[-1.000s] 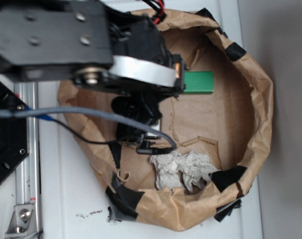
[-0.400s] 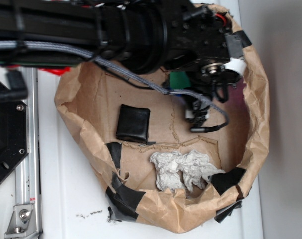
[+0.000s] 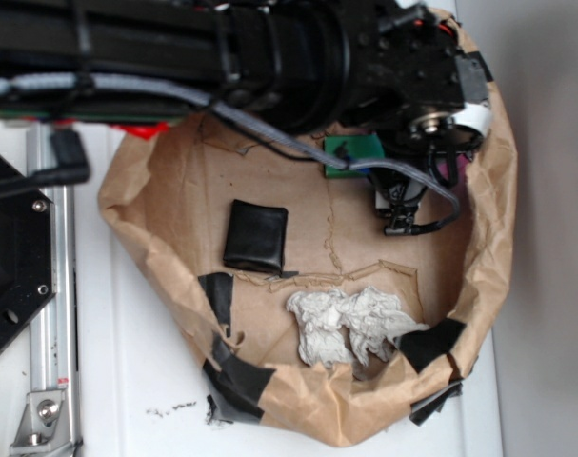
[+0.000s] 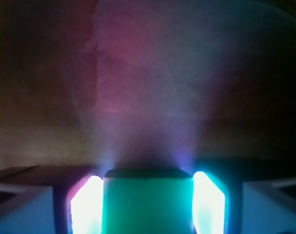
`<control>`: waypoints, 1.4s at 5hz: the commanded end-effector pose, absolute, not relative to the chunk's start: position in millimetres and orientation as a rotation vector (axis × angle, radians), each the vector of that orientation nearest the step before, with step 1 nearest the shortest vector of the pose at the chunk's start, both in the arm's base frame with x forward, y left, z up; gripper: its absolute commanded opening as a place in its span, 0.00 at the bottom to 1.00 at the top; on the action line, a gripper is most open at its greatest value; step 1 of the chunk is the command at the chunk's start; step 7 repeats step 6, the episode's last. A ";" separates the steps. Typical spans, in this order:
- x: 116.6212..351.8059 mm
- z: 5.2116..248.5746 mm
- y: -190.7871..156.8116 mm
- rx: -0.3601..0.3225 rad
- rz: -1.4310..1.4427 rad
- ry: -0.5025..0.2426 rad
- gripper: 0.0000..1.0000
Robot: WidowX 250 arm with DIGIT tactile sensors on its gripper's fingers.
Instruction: Grab the green block.
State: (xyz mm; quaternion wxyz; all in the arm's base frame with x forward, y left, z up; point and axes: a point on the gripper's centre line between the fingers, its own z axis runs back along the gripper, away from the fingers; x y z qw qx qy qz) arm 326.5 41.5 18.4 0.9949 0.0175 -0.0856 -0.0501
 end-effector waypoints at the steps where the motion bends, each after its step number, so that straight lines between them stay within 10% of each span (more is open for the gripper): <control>1: 303.3 99.4 15.5 -0.015 -0.180 -0.257 0.00; 2: 296.5 138.9 1.8 -0.042 -0.171 -0.336 0.00; 7: 292.8 147.1 -3.8 -0.051 -0.045 -0.326 0.00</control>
